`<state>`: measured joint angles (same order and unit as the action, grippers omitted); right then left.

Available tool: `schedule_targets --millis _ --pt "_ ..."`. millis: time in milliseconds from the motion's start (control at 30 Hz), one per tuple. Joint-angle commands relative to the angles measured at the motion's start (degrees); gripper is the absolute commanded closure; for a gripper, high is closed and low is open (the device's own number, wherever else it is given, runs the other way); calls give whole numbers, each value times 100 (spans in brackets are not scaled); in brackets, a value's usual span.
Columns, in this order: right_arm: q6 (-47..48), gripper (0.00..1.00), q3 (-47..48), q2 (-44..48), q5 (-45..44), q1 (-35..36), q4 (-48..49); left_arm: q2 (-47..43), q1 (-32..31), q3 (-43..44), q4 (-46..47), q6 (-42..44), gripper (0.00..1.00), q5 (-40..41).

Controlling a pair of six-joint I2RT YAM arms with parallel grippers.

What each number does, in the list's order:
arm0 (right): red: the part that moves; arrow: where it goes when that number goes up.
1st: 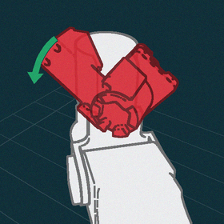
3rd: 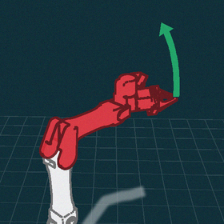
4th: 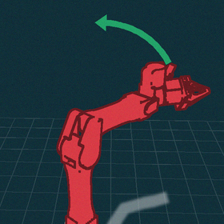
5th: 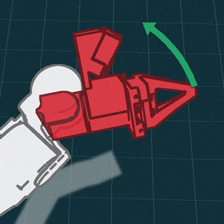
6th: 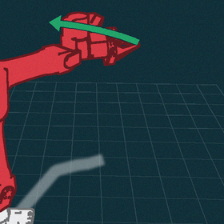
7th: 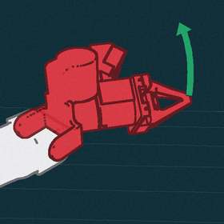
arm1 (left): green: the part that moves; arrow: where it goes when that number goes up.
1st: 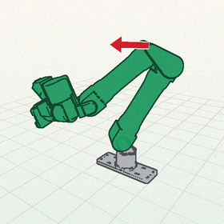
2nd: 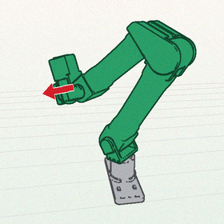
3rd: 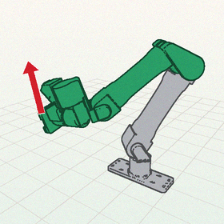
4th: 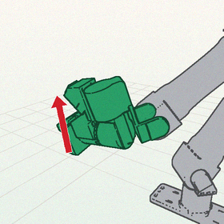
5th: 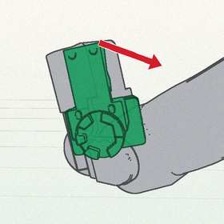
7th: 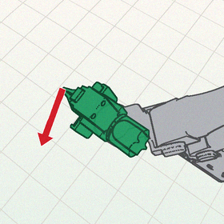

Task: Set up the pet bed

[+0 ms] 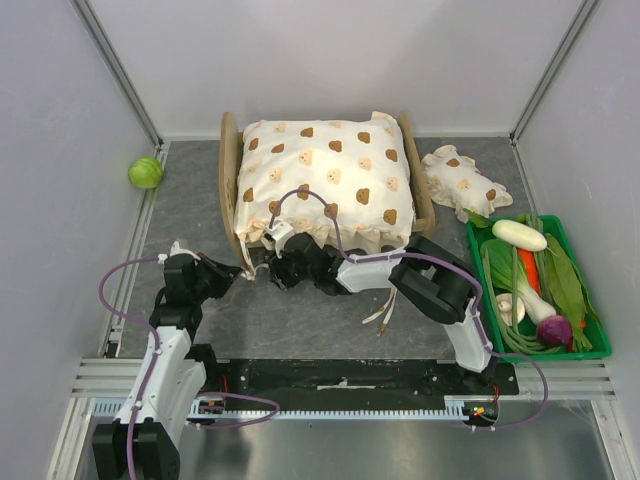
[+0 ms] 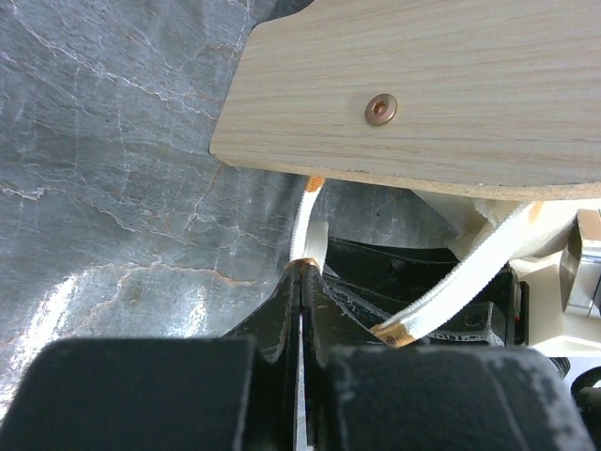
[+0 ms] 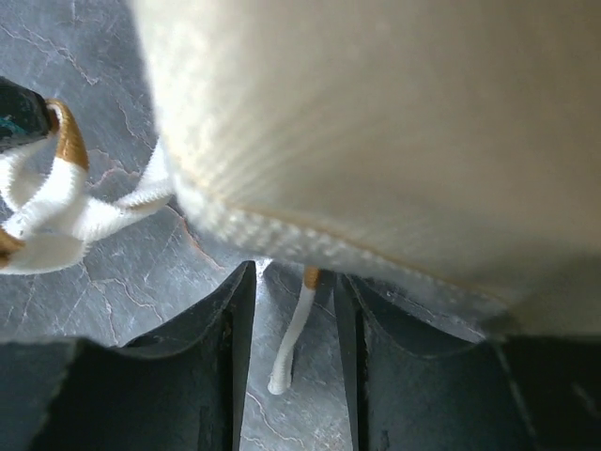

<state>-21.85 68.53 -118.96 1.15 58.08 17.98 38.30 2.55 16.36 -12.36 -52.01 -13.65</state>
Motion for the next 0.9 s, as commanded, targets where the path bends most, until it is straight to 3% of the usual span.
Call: schedule_targets --millis 0,67,167,233,367,600,867 --pt "14 59 99 -154 -80 63 101 19 27 245 67 95 98 -32" --pt "14 69 73 -198 -80 63 92 10 27 227 120 94 98 -50" --pt "31 93 2 -137 -80 63 74 10 27 262 85 129 98 -59" --pt "31 100 -94 55 -80 63 83 -7 18 306 24 173 98 -24" --pt "84 100 -191 530 -281 63 -13 -16 27 543 -371 602 98 265" --pt "216 100 -226 1208 -870 -16 -453 -16 27 1658 -1601 1675 98 1704" --pt "137 100 -174 1305 -994 -34 -637 -227 18 2204 -2270 1764 98 2595"
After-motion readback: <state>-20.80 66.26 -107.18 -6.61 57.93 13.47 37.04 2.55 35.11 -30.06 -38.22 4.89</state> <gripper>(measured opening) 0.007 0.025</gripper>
